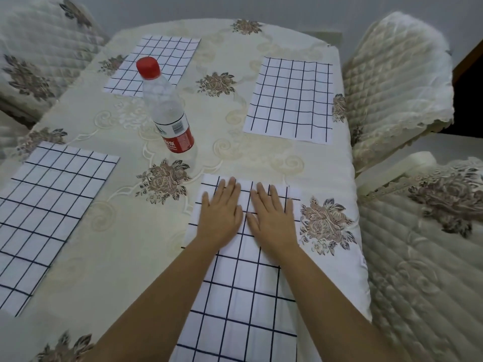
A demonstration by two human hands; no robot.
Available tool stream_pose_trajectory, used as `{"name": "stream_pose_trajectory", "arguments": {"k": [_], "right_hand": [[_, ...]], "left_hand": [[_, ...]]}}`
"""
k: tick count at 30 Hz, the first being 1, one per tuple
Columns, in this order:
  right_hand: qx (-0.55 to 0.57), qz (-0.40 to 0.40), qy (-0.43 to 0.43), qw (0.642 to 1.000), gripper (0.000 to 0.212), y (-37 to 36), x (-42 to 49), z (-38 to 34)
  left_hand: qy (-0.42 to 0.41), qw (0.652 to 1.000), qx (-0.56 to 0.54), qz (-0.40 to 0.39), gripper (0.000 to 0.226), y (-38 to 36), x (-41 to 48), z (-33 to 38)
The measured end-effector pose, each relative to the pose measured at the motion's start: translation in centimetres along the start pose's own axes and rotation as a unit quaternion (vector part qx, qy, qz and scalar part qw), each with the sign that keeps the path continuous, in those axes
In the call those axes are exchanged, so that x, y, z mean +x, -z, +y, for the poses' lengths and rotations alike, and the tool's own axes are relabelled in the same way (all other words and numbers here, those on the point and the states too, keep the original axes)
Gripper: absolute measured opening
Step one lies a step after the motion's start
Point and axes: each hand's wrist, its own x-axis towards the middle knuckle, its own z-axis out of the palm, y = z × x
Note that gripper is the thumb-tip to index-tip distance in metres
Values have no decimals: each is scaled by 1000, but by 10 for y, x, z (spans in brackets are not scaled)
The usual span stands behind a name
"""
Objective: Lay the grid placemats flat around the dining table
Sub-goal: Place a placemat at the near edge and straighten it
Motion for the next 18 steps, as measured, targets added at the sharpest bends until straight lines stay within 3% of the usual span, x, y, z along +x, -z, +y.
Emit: {"name": "stream_pose_trajectory", "arguments": {"k": [8, 13, 16, 18], "right_hand": [[-28, 49, -108, 992, 72, 8, -30, 56], [101, 39, -166, 980, 61, 23, -50, 45], [32, 65, -116, 991, 51, 11, -79, 1], [2, 11, -65, 998, 54, -7, -110, -31]], "left_hand": [[90, 995, -23, 40, 72, 3, -37, -73], [194, 958, -151, 150, 50, 4, -75, -56], [74, 976, -149, 141, 55, -3, -110, -16], [-7, 994, -77, 79, 54, -15, -135, -1]]}}
